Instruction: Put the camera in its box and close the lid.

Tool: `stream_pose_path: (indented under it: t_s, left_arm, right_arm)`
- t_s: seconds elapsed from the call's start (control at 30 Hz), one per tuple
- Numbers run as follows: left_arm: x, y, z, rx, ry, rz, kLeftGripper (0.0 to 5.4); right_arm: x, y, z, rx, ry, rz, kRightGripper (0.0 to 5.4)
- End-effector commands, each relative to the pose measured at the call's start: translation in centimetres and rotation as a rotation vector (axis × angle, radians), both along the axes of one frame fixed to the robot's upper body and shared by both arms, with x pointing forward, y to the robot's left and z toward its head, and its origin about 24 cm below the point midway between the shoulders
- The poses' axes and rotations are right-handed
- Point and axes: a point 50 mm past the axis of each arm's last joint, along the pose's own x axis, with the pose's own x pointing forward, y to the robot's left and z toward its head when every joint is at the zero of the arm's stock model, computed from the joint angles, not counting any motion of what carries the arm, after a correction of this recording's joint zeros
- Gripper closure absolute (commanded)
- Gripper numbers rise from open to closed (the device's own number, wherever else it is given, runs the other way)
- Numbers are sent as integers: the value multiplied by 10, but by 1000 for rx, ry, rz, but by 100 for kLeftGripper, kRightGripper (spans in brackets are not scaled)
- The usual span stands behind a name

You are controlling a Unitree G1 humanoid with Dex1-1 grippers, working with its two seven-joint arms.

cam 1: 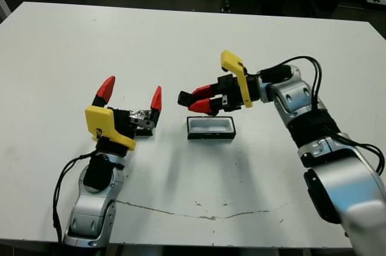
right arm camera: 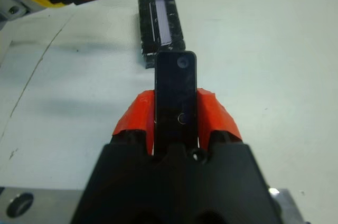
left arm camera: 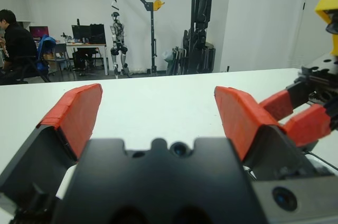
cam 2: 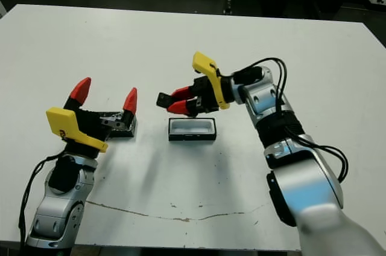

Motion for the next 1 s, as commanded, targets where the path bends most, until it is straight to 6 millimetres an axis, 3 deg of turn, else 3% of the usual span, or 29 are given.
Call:
stream_pose_path:
  t_s: [0.03, 1.0]
  left_arm:
    - [0, 1, -4, -4, 15, 0, 0]
    - [-2, 2, -6, -3, 24, -9, 0]
  right_arm:
    - [-2, -5, -6, -4, 7, -8, 373]
    - [-7, -19, -35, -76, 86, -29, 373]
